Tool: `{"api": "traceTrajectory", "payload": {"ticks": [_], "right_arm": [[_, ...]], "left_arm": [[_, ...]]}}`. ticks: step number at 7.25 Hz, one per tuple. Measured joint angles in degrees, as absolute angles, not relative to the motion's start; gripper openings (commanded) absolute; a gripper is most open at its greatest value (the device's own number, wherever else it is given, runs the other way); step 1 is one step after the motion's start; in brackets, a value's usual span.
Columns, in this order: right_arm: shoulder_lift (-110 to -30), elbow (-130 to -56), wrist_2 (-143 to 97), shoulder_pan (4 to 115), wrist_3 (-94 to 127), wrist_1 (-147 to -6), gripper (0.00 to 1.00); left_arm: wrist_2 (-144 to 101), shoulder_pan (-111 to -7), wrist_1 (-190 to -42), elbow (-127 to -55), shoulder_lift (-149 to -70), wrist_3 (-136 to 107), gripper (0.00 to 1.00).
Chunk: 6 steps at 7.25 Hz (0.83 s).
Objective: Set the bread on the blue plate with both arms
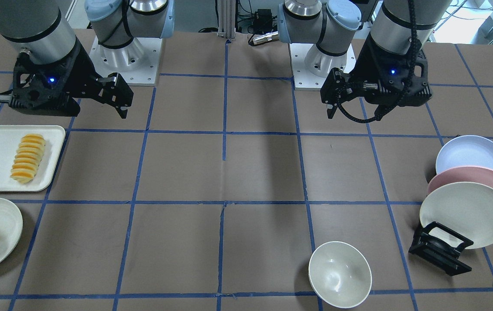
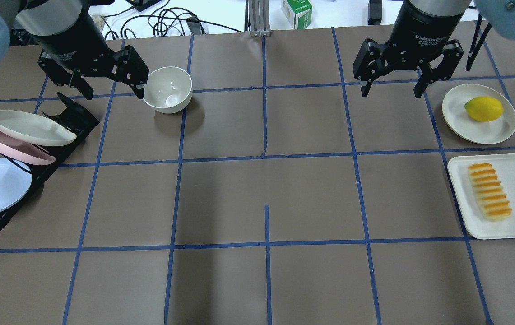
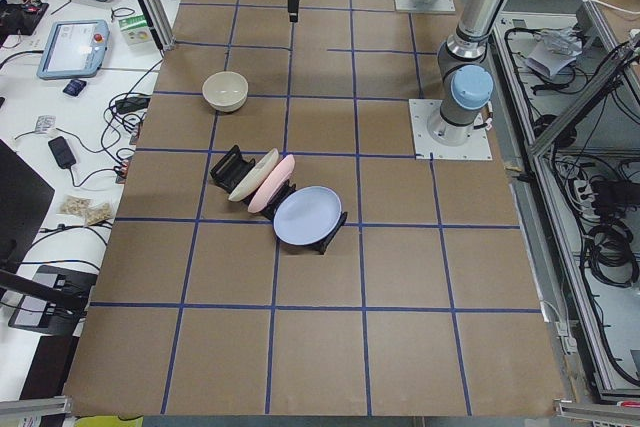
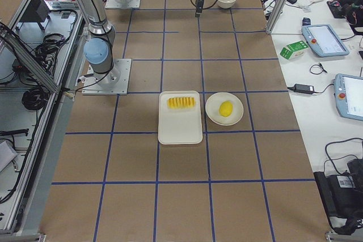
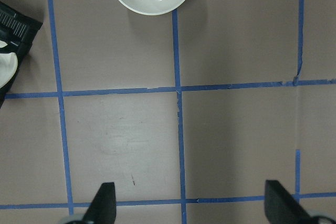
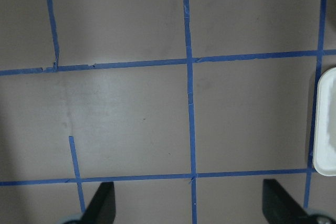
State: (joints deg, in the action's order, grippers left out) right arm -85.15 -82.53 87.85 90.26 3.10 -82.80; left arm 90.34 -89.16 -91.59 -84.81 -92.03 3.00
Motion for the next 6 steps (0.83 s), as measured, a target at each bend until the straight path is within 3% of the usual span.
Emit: {"api": "traceTrajectory", "payload": {"ticks": [6], "right_arm": [[-85.0, -82.8, 88.1, 90.3, 3.3, -82.7, 1.00]], "left_arm": [[92.0, -89.0, -92.5, -85.9, -90.5, 3.3, 1.00]]}}
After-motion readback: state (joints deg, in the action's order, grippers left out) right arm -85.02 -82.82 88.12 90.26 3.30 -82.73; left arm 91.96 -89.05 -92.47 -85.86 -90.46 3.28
